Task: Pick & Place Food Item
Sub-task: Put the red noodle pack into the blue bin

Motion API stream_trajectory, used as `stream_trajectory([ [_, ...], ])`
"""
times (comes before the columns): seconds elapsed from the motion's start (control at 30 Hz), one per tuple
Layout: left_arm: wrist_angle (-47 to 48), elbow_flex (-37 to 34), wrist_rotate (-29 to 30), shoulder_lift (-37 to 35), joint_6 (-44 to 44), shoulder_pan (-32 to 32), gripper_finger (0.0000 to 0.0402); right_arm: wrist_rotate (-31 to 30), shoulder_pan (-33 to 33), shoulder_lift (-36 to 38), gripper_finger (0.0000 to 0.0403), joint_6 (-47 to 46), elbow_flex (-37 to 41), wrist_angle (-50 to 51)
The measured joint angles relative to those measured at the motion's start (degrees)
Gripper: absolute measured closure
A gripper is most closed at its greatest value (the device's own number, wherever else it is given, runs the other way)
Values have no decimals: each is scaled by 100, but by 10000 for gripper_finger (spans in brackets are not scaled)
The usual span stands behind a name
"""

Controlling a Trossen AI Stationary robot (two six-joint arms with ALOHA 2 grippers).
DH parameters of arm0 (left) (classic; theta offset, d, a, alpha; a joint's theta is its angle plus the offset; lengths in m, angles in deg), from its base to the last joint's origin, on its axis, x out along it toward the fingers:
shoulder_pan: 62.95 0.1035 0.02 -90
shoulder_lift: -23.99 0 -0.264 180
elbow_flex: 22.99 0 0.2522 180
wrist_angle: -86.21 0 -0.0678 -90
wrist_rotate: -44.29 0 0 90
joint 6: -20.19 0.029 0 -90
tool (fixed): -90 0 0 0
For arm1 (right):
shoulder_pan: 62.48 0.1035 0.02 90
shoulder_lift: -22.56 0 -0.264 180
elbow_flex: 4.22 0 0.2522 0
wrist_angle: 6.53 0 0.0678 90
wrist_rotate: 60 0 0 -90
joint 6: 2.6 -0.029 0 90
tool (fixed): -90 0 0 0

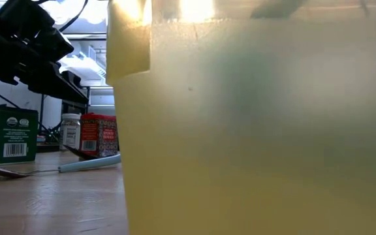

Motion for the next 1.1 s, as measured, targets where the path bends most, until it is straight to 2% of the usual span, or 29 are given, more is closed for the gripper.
stream_trajectory([
  [0.43,0,0,-1,0,-5,1,286,-12,1,0,390,0,-13,776],
  [1.1,7,0,0,0,9,0,286,53,1,4,390,26,-13,692],
])
